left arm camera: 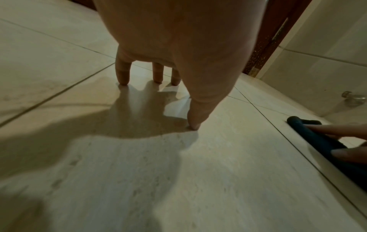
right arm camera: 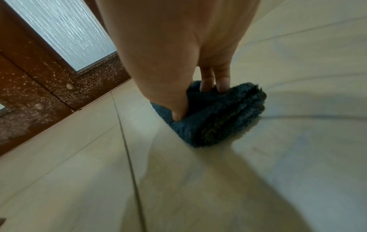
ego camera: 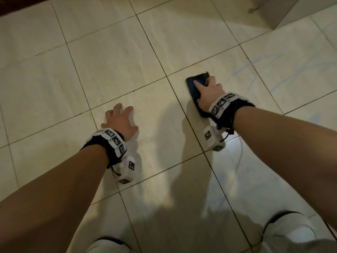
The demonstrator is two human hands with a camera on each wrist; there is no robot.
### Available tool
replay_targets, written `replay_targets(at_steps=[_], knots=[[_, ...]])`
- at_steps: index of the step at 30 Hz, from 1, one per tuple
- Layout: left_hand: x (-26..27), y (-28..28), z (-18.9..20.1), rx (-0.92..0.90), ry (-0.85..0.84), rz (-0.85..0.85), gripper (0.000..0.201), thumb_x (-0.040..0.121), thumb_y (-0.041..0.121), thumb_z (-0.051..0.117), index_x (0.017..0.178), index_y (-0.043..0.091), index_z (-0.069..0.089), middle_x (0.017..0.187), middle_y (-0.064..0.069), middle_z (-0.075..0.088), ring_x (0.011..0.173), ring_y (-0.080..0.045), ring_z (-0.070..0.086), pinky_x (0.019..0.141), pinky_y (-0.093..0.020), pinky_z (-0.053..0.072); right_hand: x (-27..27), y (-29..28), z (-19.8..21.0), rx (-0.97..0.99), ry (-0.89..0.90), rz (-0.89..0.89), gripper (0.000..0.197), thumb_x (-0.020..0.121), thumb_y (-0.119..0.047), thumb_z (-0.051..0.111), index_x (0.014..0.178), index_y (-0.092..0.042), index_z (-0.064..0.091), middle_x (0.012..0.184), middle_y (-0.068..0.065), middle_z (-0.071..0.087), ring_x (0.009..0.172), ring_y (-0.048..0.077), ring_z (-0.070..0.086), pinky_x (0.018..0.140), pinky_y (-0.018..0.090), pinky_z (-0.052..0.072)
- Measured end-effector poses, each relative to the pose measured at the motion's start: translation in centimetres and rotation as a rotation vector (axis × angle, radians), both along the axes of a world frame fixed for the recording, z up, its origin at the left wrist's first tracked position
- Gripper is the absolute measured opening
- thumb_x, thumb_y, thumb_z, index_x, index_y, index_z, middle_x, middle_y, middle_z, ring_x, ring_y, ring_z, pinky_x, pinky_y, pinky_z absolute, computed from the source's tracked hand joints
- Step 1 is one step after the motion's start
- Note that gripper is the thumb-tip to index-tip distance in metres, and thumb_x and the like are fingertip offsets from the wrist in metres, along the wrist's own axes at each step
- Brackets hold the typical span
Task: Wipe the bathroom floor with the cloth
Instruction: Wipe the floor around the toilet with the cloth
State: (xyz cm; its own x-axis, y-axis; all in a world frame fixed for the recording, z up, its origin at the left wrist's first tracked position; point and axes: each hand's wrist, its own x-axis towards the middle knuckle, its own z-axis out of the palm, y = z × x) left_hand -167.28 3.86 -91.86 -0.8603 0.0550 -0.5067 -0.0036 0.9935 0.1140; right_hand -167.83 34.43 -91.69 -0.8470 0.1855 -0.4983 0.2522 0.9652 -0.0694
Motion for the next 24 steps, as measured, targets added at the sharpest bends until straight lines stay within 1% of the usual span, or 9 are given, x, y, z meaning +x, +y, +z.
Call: replay_targets(at_steps=[3, 5, 8, 11, 13, 15, 20, 22, 24], knots=[[0.0, 0.1, 0.0, -0.002, -0.001, 0.001, 0.073, 0.084, 0.041, 0.067, 0.147, 0.038, 0.03, 0.159, 0.002, 0.013, 0.141, -0.029, 0.015, 0.103, -0.057, 0.034, -0.3, 1.0, 0.4, 0.039, -0.032, -0.008, 0.071, 0.096, -0.026, 0.055, 0.155, -0.034, 0.017, 0.15, 0.015, 0.018, 0.123, 0.042, 0.037, 0.102, 0.049, 0.043], [-0.1, 0.3, 0.0, 0.001, 0.005, 0.006, 0.073, 0.082, 0.039, 0.069, 0.145, 0.037, 0.033, 0.157, 0.001, 0.016, 0.139, -0.03, 0.018, 0.1, -0.056, 0.036, 0.2, 0.3, 0.5, 0.05, -0.046, 0.01, 0.072, 0.096, -0.021, 0.054, 0.155, -0.034, 0.015, 0.154, 0.016, 0.012, 0.126, 0.043, 0.035, 0.101, 0.049, 0.045], [-0.7, 0.8, 0.3, -0.023, -0.01, 0.018, 0.073, 0.077, 0.037, 0.072, 0.14, 0.037, 0.036, 0.151, 0.0, 0.021, 0.135, -0.031, 0.023, 0.097, -0.054, 0.039, 2.3, -1.0, 0.1, 0.016, -0.059, 0.056, 0.074, 0.096, -0.015, 0.054, 0.154, -0.037, 0.014, 0.153, 0.012, 0.009, 0.126, 0.04, 0.034, 0.092, 0.046, 0.049], [-1.6, 1.7, 0.6, -0.055, -0.027, 0.036, 0.066, 0.076, 0.034, 0.069, 0.135, 0.033, 0.039, 0.144, -0.004, 0.028, 0.131, -0.033, 0.027, 0.094, -0.054, 0.042, 4.7, -1.6, -0.3, -0.007, -0.03, 0.112, 0.073, 0.096, -0.016, 0.054, 0.153, -0.04, 0.016, 0.15, 0.009, 0.013, 0.123, 0.036, 0.037, 0.081, 0.041, 0.049], [-1.9, 2.1, 0.5, -0.046, -0.007, 0.047, 0.06, 0.079, 0.034, 0.067, 0.133, 0.028, 0.041, 0.14, -0.008, 0.031, 0.128, -0.035, 0.029, 0.092, -0.054, 0.043, 5.9, -1.9, -0.4, -0.01, -0.021, 0.147, 0.074, 0.095, -0.018, 0.056, 0.153, -0.041, 0.015, 0.15, 0.009, 0.014, 0.121, 0.034, 0.038, 0.077, 0.039, 0.049], [-1.9, 2.5, 0.3, -0.027, 0.021, 0.052, 0.056, 0.081, 0.035, 0.066, 0.131, 0.024, 0.044, 0.141, -0.007, 0.03, 0.129, -0.035, 0.029, 0.092, -0.054, 0.043, 6.7, -2.1, -0.5, -0.012, -0.023, 0.177, 0.073, 0.096, -0.02, 0.055, 0.153, -0.039, 0.014, 0.151, 0.01, 0.014, 0.121, 0.034, 0.038, 0.078, 0.039, 0.05], [-1.8, 3.5, -0.1, 0.037, 0.081, 0.072, 0.056, 0.082, 0.035, 0.069, 0.133, 0.027, 0.046, 0.148, -0.003, 0.028, 0.134, -0.032, 0.025, 0.095, -0.055, 0.04, 7.2, -2.1, -0.7, -0.011, -0.007, 0.207, 0.072, 0.098, -0.023, 0.052, 0.154, -0.037, 0.01, 0.152, 0.01, 0.012, 0.123, 0.033, 0.036, 0.08, 0.039, 0.051], [-1.9, 3.5, -0.2, 0.056, 0.085, 0.093, 0.06, 0.081, 0.035, 0.069, 0.136, 0.029, 0.044, 0.151, -0.002, 0.025, 0.136, -0.031, 0.024, 0.095, -0.055, 0.038, 7.0, -2.2, -0.8, -0.014, -0.007, 0.202, 0.073, 0.097, -0.023, 0.051, 0.154, -0.038, 0.009, 0.15, 0.01, 0.013, 0.122, 0.033, 0.036, 0.077, 0.037, 0.049], [-2.2, 3.5, -0.3, 0.055, 0.089, 0.1, 0.069, 0.08, 0.036, 0.07, 0.141, 0.031, 0.038, 0.152, -0.003, 0.022, 0.136, -0.032, 0.023, 0.095, -0.055, 0.038, 6.6, -2.3, -0.8, -0.009, -0.004, 0.196, 0.074, 0.097, -0.024, 0.052, 0.155, -0.038, 0.009, 0.149, 0.009, 0.013, 0.121, 0.032, 0.037, 0.072, 0.035, 0.045]])
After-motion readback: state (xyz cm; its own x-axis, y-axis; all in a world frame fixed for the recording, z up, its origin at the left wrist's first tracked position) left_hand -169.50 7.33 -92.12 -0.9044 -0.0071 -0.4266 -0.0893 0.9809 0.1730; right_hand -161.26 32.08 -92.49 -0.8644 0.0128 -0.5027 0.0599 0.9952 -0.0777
